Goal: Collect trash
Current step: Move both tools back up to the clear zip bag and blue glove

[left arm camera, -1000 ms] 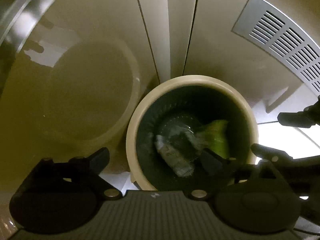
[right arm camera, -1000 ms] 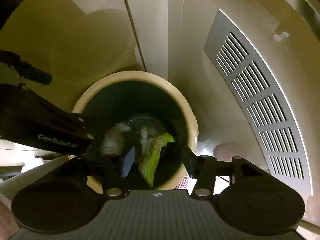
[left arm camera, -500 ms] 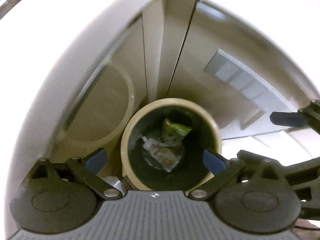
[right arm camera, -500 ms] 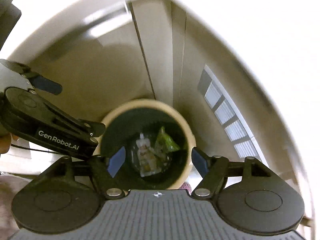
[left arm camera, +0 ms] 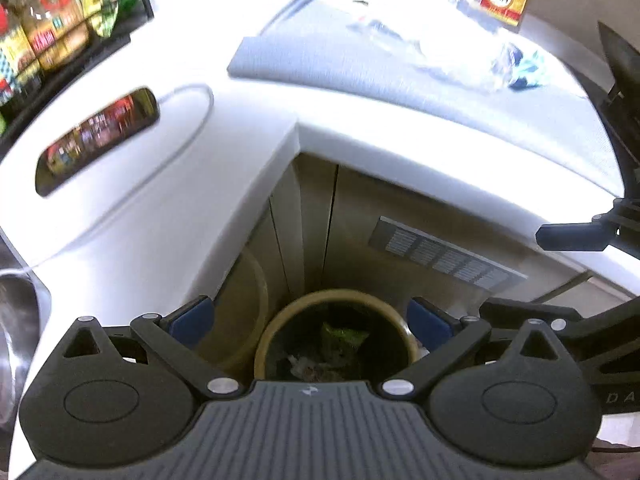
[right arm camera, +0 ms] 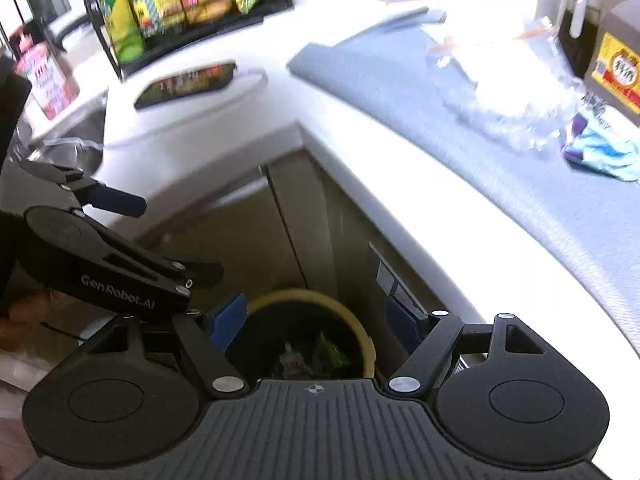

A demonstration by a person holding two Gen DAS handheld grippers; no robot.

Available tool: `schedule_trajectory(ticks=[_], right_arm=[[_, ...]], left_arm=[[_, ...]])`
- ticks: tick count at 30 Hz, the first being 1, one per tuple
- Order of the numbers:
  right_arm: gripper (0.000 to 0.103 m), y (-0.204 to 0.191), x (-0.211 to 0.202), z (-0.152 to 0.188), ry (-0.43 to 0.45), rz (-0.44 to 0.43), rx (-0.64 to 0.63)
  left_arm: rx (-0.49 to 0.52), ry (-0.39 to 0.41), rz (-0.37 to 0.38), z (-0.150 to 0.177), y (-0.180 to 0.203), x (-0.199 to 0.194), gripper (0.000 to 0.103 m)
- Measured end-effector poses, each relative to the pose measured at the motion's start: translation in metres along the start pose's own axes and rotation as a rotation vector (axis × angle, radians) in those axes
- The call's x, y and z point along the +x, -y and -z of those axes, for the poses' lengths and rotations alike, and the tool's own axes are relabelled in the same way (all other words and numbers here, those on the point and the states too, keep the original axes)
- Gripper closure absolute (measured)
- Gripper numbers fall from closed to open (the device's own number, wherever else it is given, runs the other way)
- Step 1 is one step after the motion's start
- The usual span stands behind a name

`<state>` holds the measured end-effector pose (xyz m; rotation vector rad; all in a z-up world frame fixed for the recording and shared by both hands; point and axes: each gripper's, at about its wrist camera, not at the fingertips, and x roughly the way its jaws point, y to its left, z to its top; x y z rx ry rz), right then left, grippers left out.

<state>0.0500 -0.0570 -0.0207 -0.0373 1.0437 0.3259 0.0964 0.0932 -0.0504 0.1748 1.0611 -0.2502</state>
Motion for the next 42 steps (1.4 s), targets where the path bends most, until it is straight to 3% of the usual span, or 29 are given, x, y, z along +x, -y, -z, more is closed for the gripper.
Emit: schedule_trajectory(ticks=[13, 25, 32, 37, 42], right_arm=[[0.021, 0.003, -0.022, -0.001, 0.114, 0.013, 0.018], [0.02, 0.008, -0.029, -0.014, 0.192, 0.058, 0.072], [0.02, 0.043, -0.038, -0.02, 0.28, 0.141, 0.176], [0.015, 0.081, -0.04, -0.028, 0.369, 0.255, 0.28], [0.013, 0.129, -0.035, -0.035, 0.41, 0.326, 0.436]], left_arm=[[-0.062, 0.091, 0.014, -0.015, -0.012, -0.029, 0.0], [-0.044, 0.163, -0.002, -0.048, -0.007, -0.039, 0.0], [-0.036, 0.189, 0.017, -0.085, 0.001, -0.029, 0.0], [-0.022, 0.232, 0.052, -0.123, 0.021, -0.017, 0.0], [0.069, 0.262, 0.089, -0.151, 0.056, 0.01, 0.0]])
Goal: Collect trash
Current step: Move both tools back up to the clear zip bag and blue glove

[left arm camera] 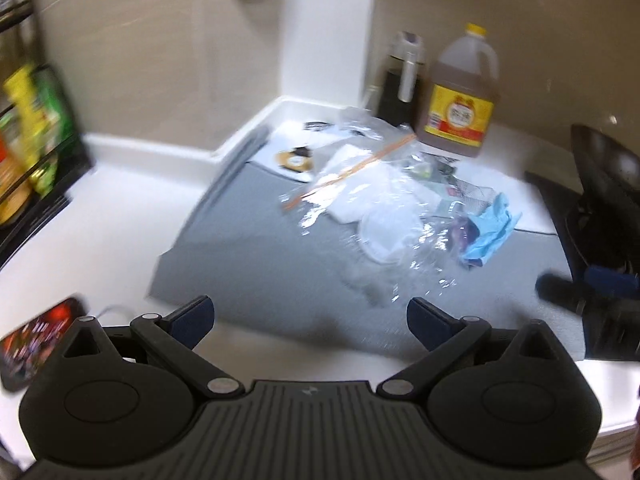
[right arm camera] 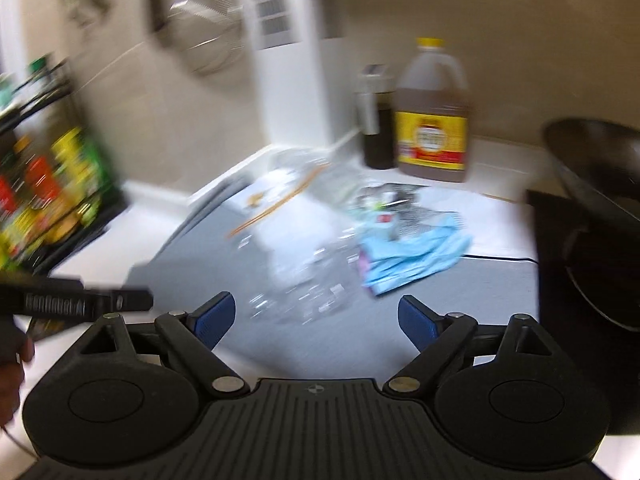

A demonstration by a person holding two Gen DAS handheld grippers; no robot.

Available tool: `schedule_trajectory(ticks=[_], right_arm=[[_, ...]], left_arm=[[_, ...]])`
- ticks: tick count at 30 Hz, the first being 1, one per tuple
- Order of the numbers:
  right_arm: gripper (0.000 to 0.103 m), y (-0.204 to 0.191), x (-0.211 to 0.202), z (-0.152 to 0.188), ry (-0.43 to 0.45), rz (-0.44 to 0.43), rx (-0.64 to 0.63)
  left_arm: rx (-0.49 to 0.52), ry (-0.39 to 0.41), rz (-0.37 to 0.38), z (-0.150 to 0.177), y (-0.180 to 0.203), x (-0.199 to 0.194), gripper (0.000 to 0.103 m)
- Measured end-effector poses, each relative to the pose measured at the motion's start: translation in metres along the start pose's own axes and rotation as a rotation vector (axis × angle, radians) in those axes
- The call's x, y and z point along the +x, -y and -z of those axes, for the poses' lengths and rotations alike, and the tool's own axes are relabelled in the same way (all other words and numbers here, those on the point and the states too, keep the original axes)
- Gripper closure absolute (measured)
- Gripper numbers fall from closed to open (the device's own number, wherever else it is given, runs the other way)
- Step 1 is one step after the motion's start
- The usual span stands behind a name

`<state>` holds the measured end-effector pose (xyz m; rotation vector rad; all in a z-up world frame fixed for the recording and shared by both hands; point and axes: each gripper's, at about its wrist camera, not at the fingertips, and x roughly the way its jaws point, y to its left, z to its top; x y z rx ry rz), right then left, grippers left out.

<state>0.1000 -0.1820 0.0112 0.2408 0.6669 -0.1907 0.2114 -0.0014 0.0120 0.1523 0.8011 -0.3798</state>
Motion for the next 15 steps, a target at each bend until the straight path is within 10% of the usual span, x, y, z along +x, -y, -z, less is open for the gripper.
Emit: schedule_trajectory(ticks=[15], right_arm=[[0.011, 0.055, 0.058, -0.031, -0.016, 0.166, 0.124]], left_arm=[[0.138, -0.098, 0.128, -0.024, 0.073, 0.111, 0.0]])
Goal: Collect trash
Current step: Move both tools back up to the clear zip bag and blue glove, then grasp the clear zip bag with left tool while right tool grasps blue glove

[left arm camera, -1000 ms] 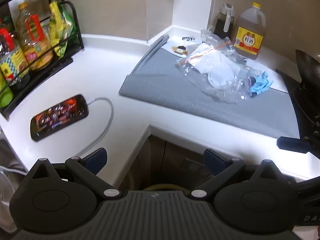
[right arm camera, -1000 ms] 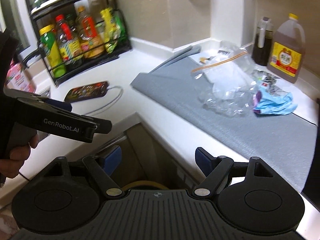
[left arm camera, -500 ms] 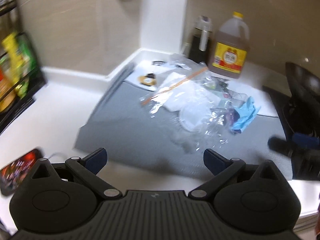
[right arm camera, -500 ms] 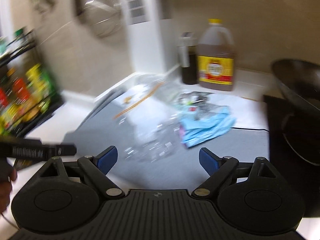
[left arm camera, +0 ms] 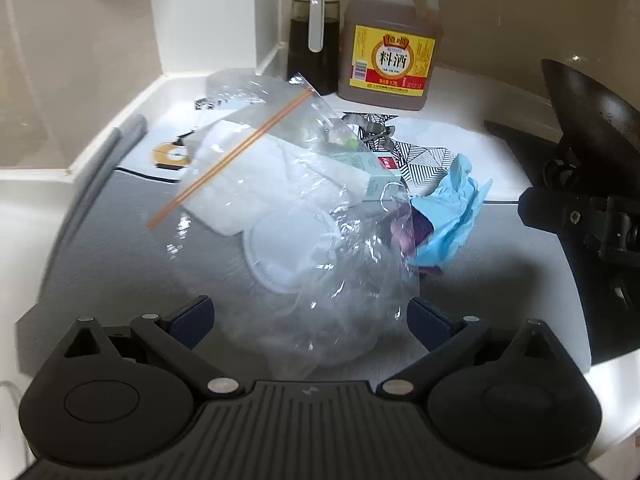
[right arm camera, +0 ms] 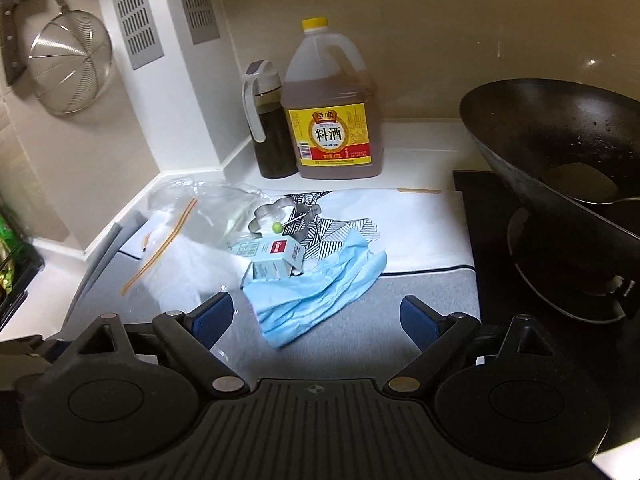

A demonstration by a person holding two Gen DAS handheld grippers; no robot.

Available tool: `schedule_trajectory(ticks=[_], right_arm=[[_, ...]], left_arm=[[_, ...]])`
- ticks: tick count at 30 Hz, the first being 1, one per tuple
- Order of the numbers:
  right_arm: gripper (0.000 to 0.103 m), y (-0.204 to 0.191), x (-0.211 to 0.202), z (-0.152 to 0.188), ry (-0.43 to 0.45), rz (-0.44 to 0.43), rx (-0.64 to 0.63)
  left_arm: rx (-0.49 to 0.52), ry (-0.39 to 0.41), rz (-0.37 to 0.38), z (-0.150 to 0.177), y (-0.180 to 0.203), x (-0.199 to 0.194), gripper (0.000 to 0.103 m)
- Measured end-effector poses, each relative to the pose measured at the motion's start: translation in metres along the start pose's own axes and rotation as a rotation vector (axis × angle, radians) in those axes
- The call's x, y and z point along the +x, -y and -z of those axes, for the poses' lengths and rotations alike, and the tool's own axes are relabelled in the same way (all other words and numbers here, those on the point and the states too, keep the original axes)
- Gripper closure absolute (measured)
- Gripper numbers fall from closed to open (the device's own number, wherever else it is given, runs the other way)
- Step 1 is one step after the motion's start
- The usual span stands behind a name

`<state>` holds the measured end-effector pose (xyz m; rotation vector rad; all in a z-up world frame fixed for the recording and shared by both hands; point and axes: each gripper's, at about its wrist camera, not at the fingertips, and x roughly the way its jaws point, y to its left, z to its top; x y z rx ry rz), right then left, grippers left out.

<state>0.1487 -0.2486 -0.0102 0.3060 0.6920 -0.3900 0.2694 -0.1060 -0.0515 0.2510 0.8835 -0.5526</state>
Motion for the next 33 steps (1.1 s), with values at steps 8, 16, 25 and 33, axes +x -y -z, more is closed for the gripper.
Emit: schedule_trajectory(ticks=[8, 16, 25, 33], right_arm=[[0.01, -0.004, 0.033, -0.013, -0.015, 0.018, 0.002], [0.01, -0.001, 0.073, -0.025, -0.04, 0.025, 0.063], [0.009, -0.006, 0.118, -0.015, -0.145, 0.056, 0.053], [0.006, -0.002, 0.138, 0.0, -0.186, 0.093, 0.026]], left_arm=[[-0.003, -0.049, -0.047, -0.009, -0.008, 0.039, 0.0], [-0.083, -0.059, -0.117, -0.013, -0.05, 0.042, 0.0], [-0.073, -0.069, -0.13, -0.012, -0.054, 0.045, 0.0], [-0.098, -0.096, -0.124, -0.012, -0.06, 0.056, 0.0]])
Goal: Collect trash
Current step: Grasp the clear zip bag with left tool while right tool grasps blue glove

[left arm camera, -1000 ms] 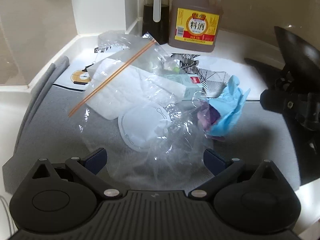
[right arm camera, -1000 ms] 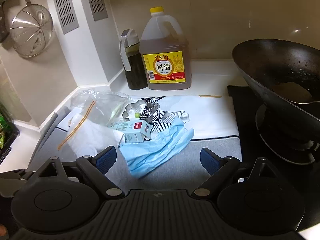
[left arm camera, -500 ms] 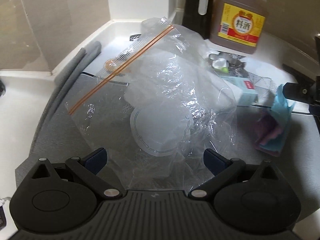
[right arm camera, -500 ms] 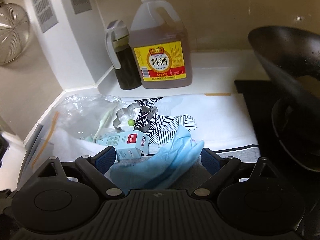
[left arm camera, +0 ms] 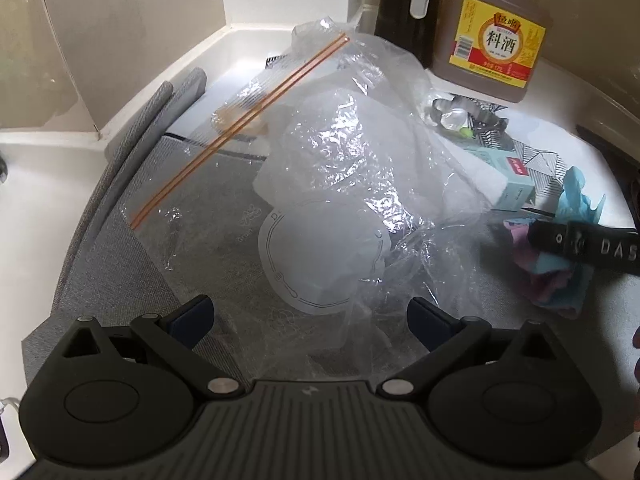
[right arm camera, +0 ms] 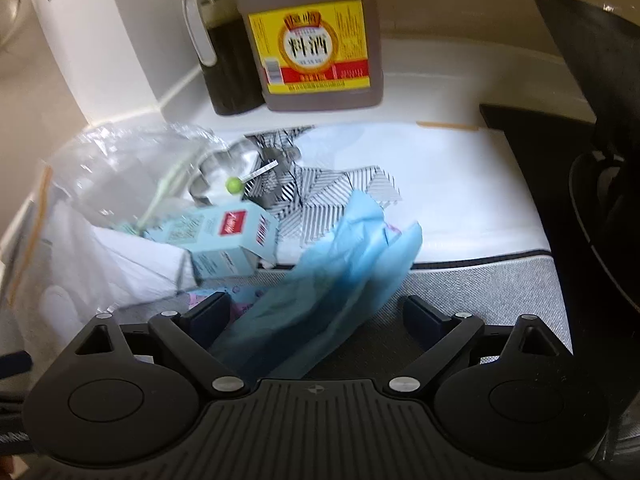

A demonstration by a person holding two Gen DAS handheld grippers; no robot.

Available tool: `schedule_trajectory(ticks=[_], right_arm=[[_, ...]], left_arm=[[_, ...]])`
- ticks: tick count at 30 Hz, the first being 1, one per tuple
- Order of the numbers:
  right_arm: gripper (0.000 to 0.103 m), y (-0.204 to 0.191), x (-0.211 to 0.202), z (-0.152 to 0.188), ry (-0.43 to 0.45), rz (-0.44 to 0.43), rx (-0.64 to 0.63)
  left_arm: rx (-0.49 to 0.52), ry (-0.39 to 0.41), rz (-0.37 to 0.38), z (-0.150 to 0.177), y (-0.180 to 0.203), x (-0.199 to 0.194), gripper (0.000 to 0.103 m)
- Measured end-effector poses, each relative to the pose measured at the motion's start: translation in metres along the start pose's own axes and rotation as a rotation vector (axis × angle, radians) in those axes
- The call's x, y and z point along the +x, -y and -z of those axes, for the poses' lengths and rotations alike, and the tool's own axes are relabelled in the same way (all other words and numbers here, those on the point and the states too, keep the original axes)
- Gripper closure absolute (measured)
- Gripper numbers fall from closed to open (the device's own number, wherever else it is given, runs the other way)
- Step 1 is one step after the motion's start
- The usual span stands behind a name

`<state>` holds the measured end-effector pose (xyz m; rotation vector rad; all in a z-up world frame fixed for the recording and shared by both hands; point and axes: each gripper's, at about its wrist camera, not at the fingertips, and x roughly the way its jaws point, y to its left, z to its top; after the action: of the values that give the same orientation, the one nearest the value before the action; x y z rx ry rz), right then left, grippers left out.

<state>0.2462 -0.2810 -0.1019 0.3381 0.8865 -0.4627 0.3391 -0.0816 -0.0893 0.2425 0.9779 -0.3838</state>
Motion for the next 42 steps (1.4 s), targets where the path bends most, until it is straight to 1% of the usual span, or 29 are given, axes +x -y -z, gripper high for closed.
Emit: schedule_trajectory(ticks=[5, 10, 15, 30, 33, 35, 38, 39, 40, 41, 42], right_arm=[[0.0, -0.01, 0.006, 0.007, 0.009, 0.032, -0.1], [0.0, -0.015, 0.009, 0.011, 0.031, 0.054, -0.142], [0.0, -0.016, 0.008, 0.014, 0.05, 0.054, -0.157], [0.0, -0.016, 0.007, 0.014, 0.041, 0.06, -0.161], [0.001, -0.018, 0.006, 0.013, 0.033, 0.059, -0.166], [0.003, -0.018, 0.005, 0.014, 0.037, 0.052, -0.173], [0.003, -0.018, 0.005, 0.015, 0.045, 0.049, -0.178], [0.004, -0.019, 0.004, 0.015, 0.048, 0.047, -0.183], [0.008, -0.019, 0.003, 0.016, 0.054, 0.037, -0.189], [0.02, -0.02, 0.0, 0.017, 0.065, 0.025, -0.198], [0.028, -0.022, -0.002, 0.019, 0.078, 0.016, -0.212]], left_arm=[[-0.02, -0.02, 0.012, -0.002, -0.004, 0.006, 0.0], [-0.019, -0.019, 0.013, -0.002, -0.005, 0.008, 0.0], [-0.012, -0.015, 0.01, -0.002, -0.003, 0.009, 0.0], [-0.016, -0.015, 0.006, -0.001, -0.004, 0.008, 0.0], [-0.031, -0.015, 0.001, -0.002, -0.005, 0.008, 0.0], [-0.034, -0.013, -0.002, -0.002, -0.005, 0.009, 0.0], [-0.031, -0.008, -0.002, -0.001, -0.005, 0.009, 0.0], [-0.03, -0.008, -0.001, -0.002, -0.005, 0.008, 0.001], [-0.032, -0.005, 0.003, -0.002, -0.005, 0.007, 0.003], [-0.026, 0.004, 0.013, -0.002, -0.005, 0.005, 0.013], [-0.015, 0.015, 0.027, -0.002, -0.003, 0.001, 0.031]])
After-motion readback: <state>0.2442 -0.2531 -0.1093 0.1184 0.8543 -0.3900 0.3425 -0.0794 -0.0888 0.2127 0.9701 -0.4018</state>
